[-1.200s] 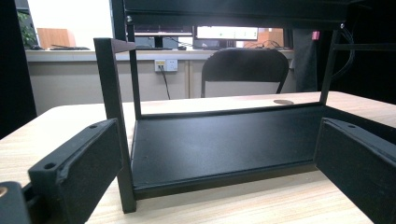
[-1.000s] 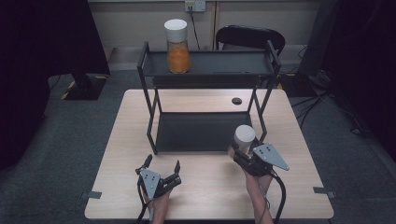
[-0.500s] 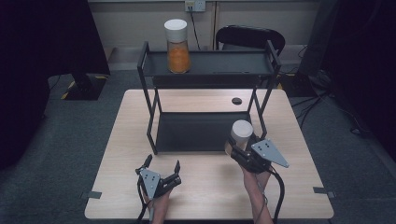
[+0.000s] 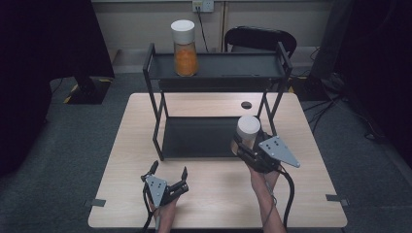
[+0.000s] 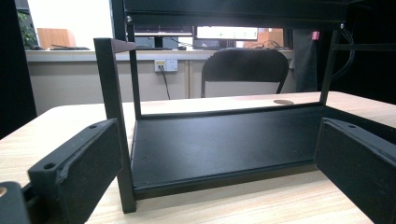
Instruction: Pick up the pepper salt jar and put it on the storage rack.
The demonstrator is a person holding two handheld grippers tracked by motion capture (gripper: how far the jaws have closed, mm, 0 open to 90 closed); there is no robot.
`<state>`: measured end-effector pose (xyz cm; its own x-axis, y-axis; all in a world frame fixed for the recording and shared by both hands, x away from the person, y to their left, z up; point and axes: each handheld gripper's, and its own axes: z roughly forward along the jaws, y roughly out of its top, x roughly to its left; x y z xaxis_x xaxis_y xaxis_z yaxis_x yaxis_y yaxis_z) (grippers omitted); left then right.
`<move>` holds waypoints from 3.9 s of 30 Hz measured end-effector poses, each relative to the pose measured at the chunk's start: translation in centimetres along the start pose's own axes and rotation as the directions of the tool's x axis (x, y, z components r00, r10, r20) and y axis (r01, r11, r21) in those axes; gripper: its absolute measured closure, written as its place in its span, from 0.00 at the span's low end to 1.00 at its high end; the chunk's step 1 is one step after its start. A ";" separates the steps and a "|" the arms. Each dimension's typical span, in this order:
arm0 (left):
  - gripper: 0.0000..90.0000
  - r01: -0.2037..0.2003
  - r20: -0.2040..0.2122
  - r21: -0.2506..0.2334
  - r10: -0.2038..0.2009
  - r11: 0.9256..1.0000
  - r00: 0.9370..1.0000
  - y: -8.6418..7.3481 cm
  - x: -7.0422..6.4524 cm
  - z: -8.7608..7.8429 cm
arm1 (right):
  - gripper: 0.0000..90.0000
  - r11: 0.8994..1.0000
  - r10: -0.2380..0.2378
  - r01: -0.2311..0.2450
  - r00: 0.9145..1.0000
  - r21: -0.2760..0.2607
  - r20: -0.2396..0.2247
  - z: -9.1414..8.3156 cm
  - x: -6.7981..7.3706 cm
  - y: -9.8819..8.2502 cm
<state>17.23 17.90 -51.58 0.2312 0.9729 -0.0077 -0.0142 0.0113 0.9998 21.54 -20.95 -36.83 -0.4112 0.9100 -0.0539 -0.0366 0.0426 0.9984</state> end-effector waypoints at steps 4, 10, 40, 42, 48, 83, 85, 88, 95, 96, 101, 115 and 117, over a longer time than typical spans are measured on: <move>0.00 0.000 0.000 0.000 0.000 1.000 1.000 0.0 0.0 0.0 | 0.39 1.000 0.001 -0.001 1.000 -0.022 0.002 0.2 -0.1 0.7; 0.00 -0.001 0.000 0.000 0.001 1.000 1.000 0.0 0.0 0.0 | 0.39 0.999 0.003 -0.003 1.000 -0.048 -0.002 0.7 -0.3 2.0; 0.00 0.000 0.000 0.000 0.000 1.000 1.000 0.0 0.0 0.0 | 0.39 0.994 -0.030 0.028 0.999 -0.105 -0.015 4.4 -1.1 7.6; 0.00 0.000 0.000 0.000 0.000 1.000 1.000 0.0 0.0 0.0 | 0.39 0.994 -0.030 0.028 0.999 -0.106 -0.018 4.6 -1.1 8.0; 0.00 0.000 0.000 0.000 0.000 1.000 1.000 0.0 0.0 0.0 | 0.39 0.993 -0.031 0.029 0.999 -0.110 -0.017 5.5 -0.9 8.7; 0.01 0.000 -0.005 0.000 0.000 1.000 1.000 0.0 -0.1 0.0 | 0.39 0.993 -0.050 0.051 0.999 -0.103 0.009 11.4 -1.9 16.1; 0.01 0.000 -0.005 0.000 0.000 1.000 1.000 0.0 -0.1 0.0 | 0.39 0.994 -0.047 0.047 0.999 -0.102 0.012 11.9 -2.1 16.4; 0.01 0.000 -0.005 0.001 0.000 1.000 1.000 0.0 -0.1 0.0 | 0.39 0.995 -0.041 0.042 0.999 -0.092 0.013 12.7 -2.2 16.6; 0.01 0.000 -0.004 0.000 0.000 1.000 1.000 0.0 -0.1 0.0 | 0.39 0.997 -0.023 0.024 1.000 -0.076 0.012 14.1 -2.2 16.7; 0.01 0.000 -0.004 0.001 0.000 1.000 1.000 0.0 -0.1 0.0 | 0.39 0.997 -0.022 0.023 1.000 -0.075 0.015 14.3 -2.2 16.7; 0.01 0.000 -0.004 0.000 0.000 1.000 1.000 0.0 -0.1 0.0 | 0.39 0.998 -0.016 0.017 1.000 -0.060 0.019 15.2 -2.4 16.7; 0.01 -0.001 -0.004 0.001 0.001 1.000 1.000 0.0 -0.1 0.0 | 0.39 1.000 0.002 -0.002 1.000 -0.013 0.024 17.0 -3.1 16.6; 0.01 -0.001 -0.004 0.001 0.001 1.000 1.000 0.0 -0.1 0.0 | 0.39 1.000 0.008 -0.008 1.000 -0.012 0.019 17.0 -3.2 16.5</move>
<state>17.22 17.84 -51.55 0.2273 0.9738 -0.0063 -0.0133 0.0096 0.9999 37.72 -16.20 -19.87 -0.3942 0.9179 -0.0458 -0.0445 0.0306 0.9985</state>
